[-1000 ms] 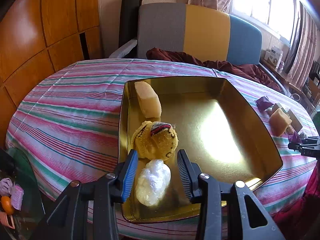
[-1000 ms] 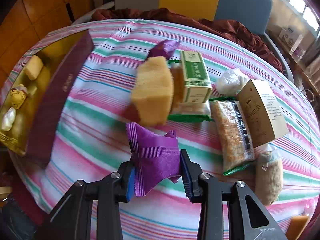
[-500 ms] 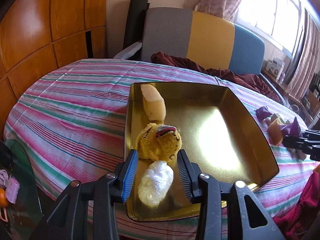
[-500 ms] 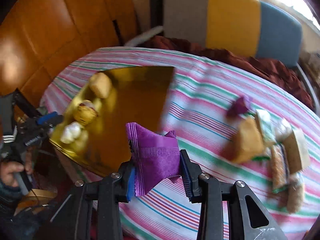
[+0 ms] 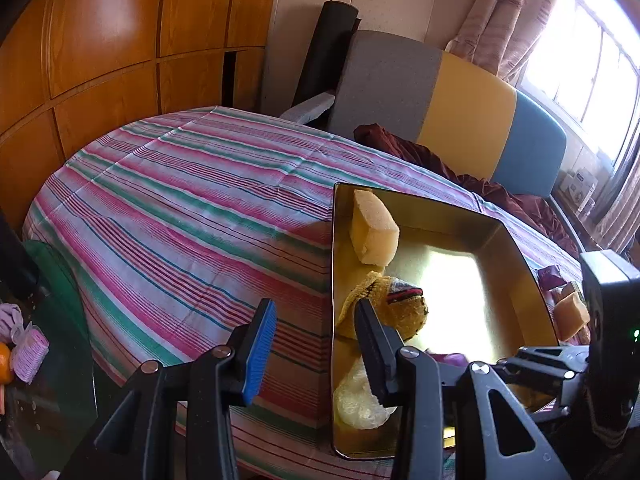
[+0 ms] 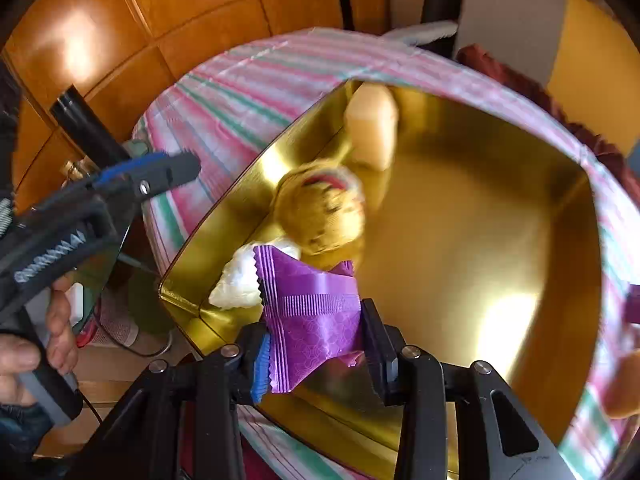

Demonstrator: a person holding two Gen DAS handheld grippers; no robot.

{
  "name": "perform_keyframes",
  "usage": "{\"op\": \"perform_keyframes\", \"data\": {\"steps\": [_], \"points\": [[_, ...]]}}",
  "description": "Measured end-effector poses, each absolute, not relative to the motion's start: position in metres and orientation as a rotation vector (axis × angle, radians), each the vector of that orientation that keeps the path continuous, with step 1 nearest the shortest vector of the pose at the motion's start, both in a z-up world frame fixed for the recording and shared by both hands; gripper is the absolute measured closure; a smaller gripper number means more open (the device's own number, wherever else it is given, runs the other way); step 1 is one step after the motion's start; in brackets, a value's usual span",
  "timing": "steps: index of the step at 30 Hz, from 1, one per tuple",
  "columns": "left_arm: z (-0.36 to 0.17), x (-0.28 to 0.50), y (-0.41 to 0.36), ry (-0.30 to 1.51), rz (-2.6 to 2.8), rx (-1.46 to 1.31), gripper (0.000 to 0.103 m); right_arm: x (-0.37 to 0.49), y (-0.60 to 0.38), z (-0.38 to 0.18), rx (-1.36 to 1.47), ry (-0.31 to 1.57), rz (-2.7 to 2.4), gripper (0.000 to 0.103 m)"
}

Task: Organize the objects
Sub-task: 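Lower the purple snack into the gold tray and open the right tool, then grasp a second yellow sponge with the left tool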

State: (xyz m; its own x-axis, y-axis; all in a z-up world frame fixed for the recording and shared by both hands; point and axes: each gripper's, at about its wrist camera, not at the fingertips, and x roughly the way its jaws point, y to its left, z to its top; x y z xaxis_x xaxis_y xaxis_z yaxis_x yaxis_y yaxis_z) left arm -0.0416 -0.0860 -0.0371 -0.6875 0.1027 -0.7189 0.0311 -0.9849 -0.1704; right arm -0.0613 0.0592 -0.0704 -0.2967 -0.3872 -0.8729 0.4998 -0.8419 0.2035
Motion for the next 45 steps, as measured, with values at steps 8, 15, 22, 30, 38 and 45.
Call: {"op": "perform_keyframes", "data": {"steps": [8, 15, 22, 30, 38, 45], "points": [[-0.041, -0.042, -0.082, -0.242, 2.842, -1.245, 0.062, -0.052, 0.07, -0.076, 1.386, 0.022, -2.102, 0.051], [-0.035, -0.039, -0.068, -0.203, 2.813, -1.215, 0.062, -0.035, 0.117, -0.051, 1.309, -0.129, -2.187, 0.029], [-0.025, -0.04, -0.023, -0.099, 2.701, -1.177, 0.062, -0.024, 0.212, -0.03, 1.33, -0.251, -2.391, 0.018], [-0.013, -0.036, 0.054, 0.026, 2.544, -1.109, 0.062, -0.019, 0.367, -0.011, 1.421, -0.414, -2.762, 0.009], [-0.001, -0.027, 0.153, 0.17, 2.344, -1.054, 0.062, 0.017, 0.526, -0.021, 1.382, -0.923, -3.202, 0.002], [-0.009, -0.028, 0.232, 0.203, 2.18, -1.08, 0.057, 0.038, 0.572, -0.035, 1.236, -1.494, -3.056, 0.0]]}}
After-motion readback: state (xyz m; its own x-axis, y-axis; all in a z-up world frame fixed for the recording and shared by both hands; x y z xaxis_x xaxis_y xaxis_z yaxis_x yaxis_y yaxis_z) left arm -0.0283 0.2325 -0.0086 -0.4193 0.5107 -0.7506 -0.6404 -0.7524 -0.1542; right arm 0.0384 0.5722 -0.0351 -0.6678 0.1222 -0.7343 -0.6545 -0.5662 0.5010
